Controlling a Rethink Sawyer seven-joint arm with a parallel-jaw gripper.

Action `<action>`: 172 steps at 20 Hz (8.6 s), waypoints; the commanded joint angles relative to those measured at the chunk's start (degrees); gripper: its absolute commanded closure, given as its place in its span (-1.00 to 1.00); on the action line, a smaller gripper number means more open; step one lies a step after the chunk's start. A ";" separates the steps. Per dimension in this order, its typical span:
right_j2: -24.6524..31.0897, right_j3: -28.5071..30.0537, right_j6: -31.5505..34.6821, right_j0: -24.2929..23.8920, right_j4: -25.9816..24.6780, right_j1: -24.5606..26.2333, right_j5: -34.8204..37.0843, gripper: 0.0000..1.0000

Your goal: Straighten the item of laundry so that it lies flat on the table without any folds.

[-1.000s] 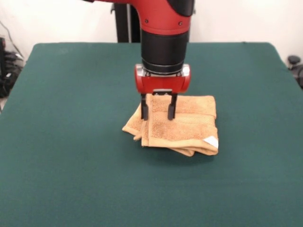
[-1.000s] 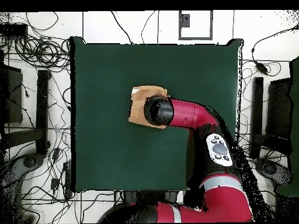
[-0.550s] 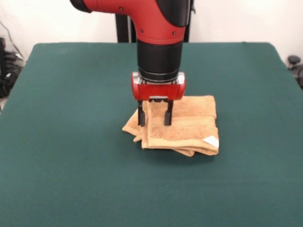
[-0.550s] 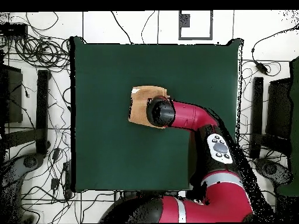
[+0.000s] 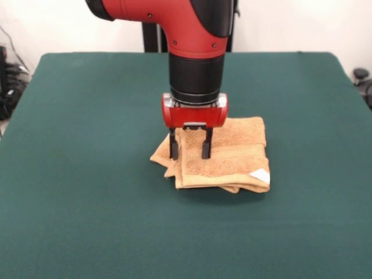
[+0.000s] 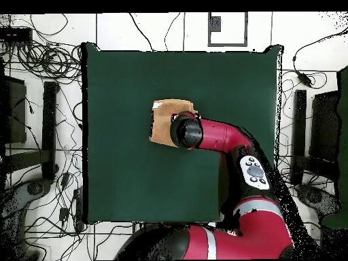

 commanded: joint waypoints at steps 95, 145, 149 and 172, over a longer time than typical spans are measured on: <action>4.28 34.35 10.73 -0.21 0.97 -23.67 -5.59 1.00; -3.93 30.03 10.45 8.76 4.75 -28.34 4.12 1.00; -3.96 28.52 10.83 9.05 4.72 -27.52 4.86 1.00; -3.27 27.93 10.30 8.18 3.65 -27.74 3.25 -1.00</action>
